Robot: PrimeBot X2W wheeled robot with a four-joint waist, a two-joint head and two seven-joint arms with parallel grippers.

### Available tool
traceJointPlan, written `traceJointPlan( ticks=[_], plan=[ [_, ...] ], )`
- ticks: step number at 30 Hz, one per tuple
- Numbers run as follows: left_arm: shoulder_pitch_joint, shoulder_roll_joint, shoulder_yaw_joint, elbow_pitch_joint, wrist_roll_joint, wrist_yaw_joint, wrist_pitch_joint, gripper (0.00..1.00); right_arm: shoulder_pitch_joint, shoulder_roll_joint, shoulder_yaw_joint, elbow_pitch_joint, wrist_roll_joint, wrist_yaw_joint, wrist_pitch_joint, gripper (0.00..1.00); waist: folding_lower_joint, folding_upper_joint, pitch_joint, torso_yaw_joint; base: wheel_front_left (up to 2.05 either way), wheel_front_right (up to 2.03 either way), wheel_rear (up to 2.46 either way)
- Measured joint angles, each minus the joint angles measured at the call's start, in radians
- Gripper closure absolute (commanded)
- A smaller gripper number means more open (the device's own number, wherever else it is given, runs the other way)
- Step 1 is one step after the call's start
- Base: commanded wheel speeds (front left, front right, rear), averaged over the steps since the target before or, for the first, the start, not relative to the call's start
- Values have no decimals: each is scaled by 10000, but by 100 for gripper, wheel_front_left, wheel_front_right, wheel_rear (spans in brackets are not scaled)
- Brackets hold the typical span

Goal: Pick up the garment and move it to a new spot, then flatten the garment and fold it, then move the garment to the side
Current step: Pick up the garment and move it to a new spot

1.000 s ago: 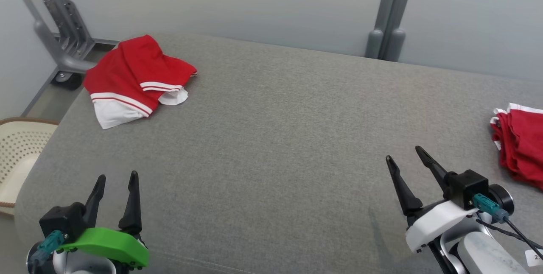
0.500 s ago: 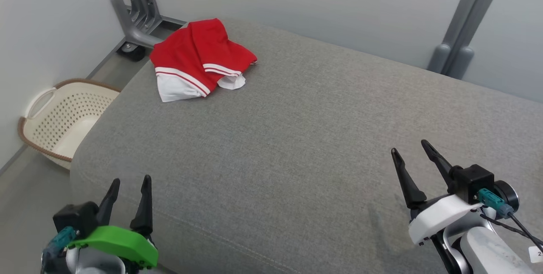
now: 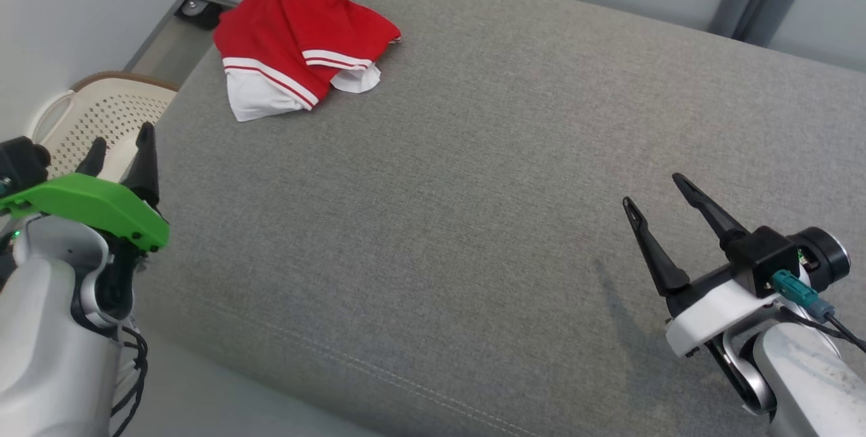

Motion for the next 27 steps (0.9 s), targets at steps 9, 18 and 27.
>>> traceJointPlan(
  ticks=[9, 18, 27],
  plan=[
    [-1120, 602, 447, 1129, -98, 171, 587, 0, -964, -587, -86, -1154, -380, 174, 405, 0, 0, 0, 1018, -935, 0, 0, 0],
    [-2264, 723, 895, 1463, -169, 176, 575, 0, -1512, -922, -435, -1827, -391, 251, 702, 0, 1, 0, 2196, -1898, 0, 0, 0],
    [-3286, 686, 1091, 2163, -441, 295, 759, 0, -1892, -1499, -1103, -2508, -395, 188, 897, 0, 2, 0, 3535, -2492, 0, 0, 0]
  ],
)
